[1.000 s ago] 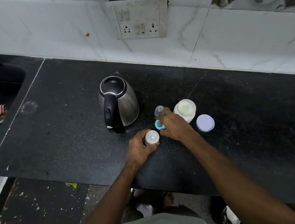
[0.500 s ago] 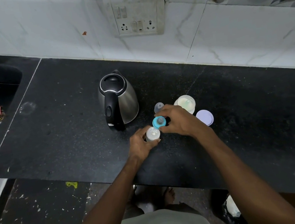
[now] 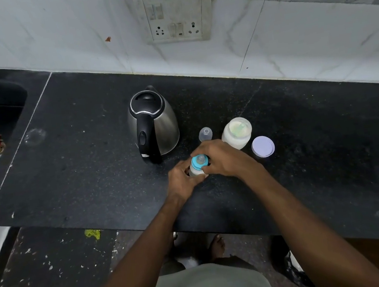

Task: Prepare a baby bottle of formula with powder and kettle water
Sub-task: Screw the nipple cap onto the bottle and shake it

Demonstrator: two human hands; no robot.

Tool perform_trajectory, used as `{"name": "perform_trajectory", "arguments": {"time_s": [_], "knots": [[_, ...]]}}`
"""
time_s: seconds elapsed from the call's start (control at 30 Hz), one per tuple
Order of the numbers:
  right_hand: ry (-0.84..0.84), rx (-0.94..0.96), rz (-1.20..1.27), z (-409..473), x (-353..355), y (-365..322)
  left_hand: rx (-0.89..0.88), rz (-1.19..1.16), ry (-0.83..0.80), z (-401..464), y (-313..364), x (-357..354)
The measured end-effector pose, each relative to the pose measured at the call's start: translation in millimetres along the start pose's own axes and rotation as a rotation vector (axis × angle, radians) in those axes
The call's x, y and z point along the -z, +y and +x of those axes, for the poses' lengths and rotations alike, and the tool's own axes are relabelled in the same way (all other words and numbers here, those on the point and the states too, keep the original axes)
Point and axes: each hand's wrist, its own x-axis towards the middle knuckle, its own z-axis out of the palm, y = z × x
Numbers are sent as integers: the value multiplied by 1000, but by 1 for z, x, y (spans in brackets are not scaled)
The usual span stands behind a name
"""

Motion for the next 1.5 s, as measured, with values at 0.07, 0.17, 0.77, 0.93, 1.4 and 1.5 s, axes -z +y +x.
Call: {"name": "perform_trajectory", "arguments": {"time_s": [0.07, 0.17, 0.77, 0.93, 1.4, 1.5], "knots": [[-20, -8, 7, 2, -5, 2, 2, 4, 0, 0, -1, 0], [-23, -20, 12, 5, -13, 6, 13, 8, -2, 1, -2, 0], [63, -163, -237, 0, -9, 5, -21, 26, -35, 1, 0, 3], [33, 31, -173, 3, -11, 4, -10, 36, -9, 1, 0, 1], [15, -214, -530, 5, -2, -12, -11, 29, -17, 2, 1, 2], [-30, -148, -400, 6, -1, -12, -14, 25, -32, 2, -1, 2]]}}
